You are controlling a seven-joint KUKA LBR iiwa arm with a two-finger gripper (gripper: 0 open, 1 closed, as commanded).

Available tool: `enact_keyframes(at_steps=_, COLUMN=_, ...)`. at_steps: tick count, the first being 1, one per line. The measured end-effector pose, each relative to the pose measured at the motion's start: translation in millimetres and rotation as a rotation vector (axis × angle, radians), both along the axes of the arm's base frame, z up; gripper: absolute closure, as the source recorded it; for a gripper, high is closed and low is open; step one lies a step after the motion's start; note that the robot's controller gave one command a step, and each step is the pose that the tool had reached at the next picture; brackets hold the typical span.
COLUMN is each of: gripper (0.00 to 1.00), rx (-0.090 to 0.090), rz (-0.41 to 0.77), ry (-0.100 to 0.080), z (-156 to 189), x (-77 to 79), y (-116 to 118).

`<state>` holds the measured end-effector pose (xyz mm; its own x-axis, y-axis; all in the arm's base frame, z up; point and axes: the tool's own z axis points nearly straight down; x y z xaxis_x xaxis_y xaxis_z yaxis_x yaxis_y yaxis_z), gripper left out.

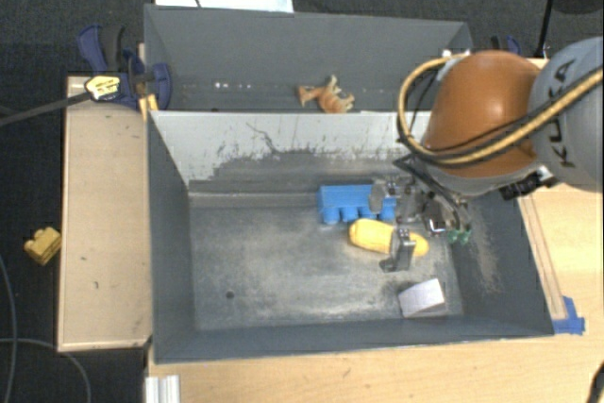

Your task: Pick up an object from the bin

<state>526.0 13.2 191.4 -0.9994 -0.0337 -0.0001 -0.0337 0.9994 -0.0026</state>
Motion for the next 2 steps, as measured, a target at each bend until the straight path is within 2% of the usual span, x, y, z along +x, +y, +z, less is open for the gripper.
enact_keyframes(at_steps=1, gripper=0.0, rx=0.004, rz=0.062, ry=-0.003, z=-15, x=12.3, y=-8)
enact_keyframes(at_steps=2, gripper=0.0, rx=0.003, rz=0.066, ry=-0.006, z=-38, x=32.0, y=-59)
